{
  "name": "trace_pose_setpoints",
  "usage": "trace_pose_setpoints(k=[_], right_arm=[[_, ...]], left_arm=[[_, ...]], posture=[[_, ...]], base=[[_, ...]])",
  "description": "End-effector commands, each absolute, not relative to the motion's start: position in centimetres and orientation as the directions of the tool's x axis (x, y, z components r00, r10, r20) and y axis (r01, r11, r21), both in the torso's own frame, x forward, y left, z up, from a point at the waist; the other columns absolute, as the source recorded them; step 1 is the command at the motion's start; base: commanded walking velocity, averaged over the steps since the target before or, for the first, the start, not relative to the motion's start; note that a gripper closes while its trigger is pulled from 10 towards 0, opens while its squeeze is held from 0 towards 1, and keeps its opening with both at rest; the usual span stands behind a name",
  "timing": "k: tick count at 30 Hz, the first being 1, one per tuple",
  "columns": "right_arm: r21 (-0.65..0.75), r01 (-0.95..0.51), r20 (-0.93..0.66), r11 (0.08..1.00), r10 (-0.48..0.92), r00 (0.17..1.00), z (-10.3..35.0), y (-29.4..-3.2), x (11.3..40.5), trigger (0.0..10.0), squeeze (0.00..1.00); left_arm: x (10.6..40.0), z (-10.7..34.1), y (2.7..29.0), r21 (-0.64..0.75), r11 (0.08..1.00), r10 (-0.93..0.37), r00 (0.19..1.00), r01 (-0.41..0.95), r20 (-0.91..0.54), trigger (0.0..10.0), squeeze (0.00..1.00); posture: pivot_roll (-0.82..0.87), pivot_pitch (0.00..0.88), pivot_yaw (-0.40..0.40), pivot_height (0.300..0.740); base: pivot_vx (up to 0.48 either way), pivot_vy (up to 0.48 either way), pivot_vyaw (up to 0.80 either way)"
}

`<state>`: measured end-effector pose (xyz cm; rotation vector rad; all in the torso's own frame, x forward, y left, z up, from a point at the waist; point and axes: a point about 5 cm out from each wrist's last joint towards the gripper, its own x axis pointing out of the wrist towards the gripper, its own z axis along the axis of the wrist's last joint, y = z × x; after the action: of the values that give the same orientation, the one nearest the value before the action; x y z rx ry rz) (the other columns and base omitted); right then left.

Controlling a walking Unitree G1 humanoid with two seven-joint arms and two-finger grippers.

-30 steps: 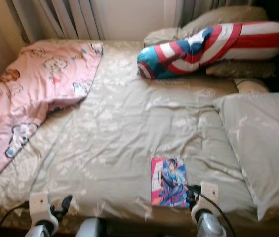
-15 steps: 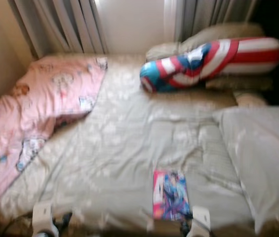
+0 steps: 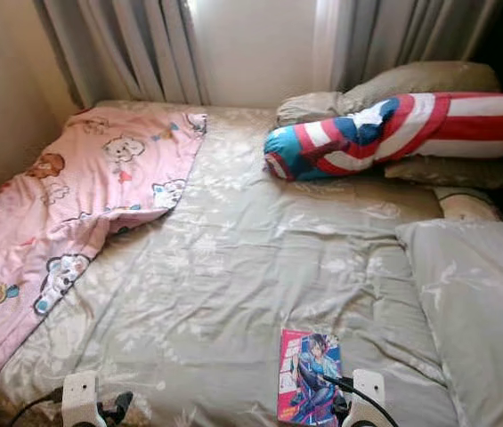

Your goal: Clean up the room

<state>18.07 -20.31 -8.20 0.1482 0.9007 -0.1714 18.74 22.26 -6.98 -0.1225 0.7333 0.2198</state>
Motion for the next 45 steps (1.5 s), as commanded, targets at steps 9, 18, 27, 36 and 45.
trace_pose_setpoints(k=[9, 18, 27, 36, 45], right_arm=[[0.044, 0.181, -0.824, 0.983, -0.067, 0.562, -9.0, -19.9, 16.7, 10.0, 0.00], [0.049, 0.162, -0.816, 0.986, -0.054, 0.575, -8.8, -19.9, 16.9, 10.0, 0.00], [0.046, 0.182, -0.823, 0.982, -0.066, 0.564, -8.9, -20.0, 16.7, 10.0, 0.00], [0.047, 0.185, -0.823, 0.982, -0.067, 0.564, -8.9, -19.8, 16.9, 10.0, 0.00], [0.047, 0.179, -0.822, 0.983, -0.064, 0.565, -8.9, -19.6, 17.0, 10.0, 0.00]], left_arm=[[17.6, -7.6, 22.9, -0.006, 0.969, 0.168, 0.671, -0.249, -0.722, 10.0, 0.00], [17.4, -7.7, 23.0, -0.002, 0.969, 0.168, 0.659, -0.248, -0.733, 10.0, 0.00], [17.0, -7.8, 23.4, 0.004, 0.967, 0.173, 0.645, -0.254, -0.745, 10.0, 0.00], [16.3, -7.9, 24.3, 0.009, 0.965, 0.178, 0.633, -0.261, -0.753, 10.0, 0.00], [15.7, -8.0, 24.8, 0.012, 0.964, 0.179, 0.615, -0.265, -0.768, 10.0, 0.00]], posture=[[0.00, 0.000, -0.005, 0.740], [0.00, 0.000, -0.003, 0.740], [0.00, 0.000, -0.003, 0.740], [0.00, 0.000, -0.002, 0.740], [0.00, 0.000, 0.001, 0.740]], base=[[0.000, 0.000, 0.00], [0.000, 0.000, 0.53], [0.000, 0.000, 0.40], [0.000, 0.000, 0.00], [0.000, 0.027, 0.00]])
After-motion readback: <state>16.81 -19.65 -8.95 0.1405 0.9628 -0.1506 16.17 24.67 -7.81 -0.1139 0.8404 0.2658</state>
